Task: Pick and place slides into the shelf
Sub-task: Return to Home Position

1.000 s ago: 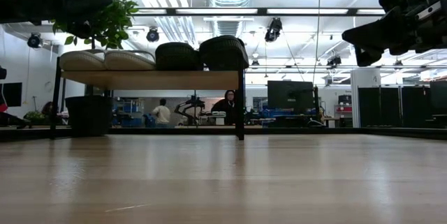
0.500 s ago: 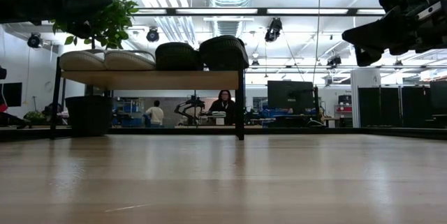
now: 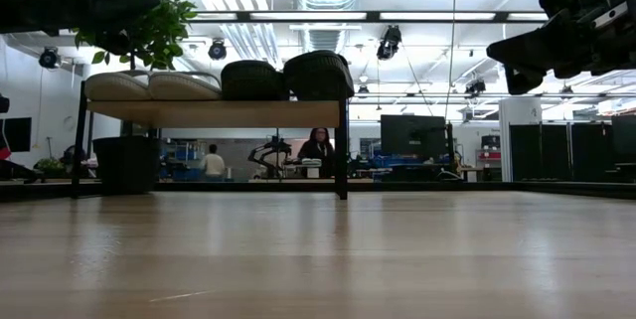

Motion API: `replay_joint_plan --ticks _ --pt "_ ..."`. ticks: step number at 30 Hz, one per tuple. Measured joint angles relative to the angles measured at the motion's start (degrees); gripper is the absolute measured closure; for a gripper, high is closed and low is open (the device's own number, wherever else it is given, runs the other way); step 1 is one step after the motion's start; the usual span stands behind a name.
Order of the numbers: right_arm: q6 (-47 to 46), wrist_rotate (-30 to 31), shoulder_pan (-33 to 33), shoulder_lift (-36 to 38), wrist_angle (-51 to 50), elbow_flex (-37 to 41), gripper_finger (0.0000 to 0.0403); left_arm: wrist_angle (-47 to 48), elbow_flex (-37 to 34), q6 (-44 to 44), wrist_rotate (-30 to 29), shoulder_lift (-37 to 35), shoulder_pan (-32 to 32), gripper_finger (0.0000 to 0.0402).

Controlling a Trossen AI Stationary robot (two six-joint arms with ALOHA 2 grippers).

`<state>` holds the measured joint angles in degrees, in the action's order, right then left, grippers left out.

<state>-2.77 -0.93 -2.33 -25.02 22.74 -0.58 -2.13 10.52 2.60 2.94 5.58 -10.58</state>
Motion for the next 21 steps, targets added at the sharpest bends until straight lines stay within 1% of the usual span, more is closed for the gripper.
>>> replay_joint_plan --ticks 21 --pt "-0.25 0.01 0.00 0.00 0.00 0.00 0.0394 0.01 0.00 0.01 0.00 0.00 0.00 0.0402"
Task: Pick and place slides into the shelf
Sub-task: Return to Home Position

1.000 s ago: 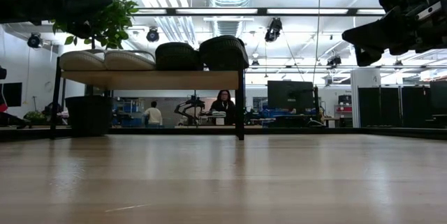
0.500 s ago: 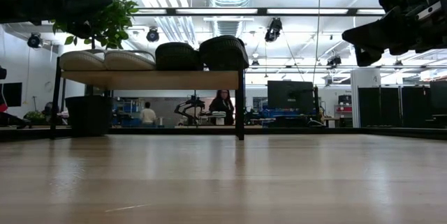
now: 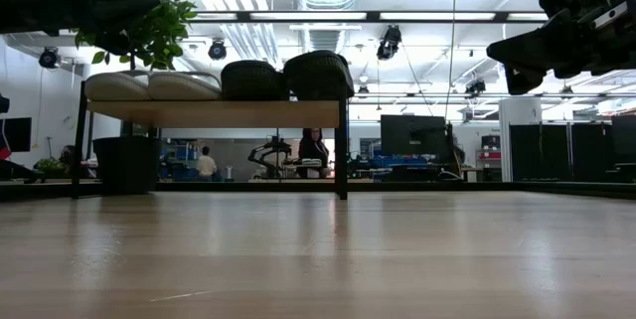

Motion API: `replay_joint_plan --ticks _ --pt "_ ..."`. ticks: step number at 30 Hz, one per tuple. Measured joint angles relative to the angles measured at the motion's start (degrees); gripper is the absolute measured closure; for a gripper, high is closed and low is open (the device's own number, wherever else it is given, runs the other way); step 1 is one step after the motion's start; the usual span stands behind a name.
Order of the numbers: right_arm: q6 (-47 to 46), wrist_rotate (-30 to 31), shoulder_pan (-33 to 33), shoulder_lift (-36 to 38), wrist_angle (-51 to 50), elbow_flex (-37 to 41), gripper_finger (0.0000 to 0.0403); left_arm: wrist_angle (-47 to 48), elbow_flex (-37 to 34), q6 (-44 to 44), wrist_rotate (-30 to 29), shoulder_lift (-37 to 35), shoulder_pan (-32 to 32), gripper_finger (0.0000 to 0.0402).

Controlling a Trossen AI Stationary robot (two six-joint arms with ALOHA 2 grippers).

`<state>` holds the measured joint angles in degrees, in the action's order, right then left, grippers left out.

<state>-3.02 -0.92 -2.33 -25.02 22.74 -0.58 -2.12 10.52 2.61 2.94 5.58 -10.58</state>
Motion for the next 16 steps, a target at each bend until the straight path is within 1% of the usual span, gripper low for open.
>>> replay_joint_plan --ticks 16 --pt "0.28 -0.01 0.00 0.00 0.00 0.00 0.0394 0.01 0.00 -0.01 0.00 0.00 -0.01 0.0402"
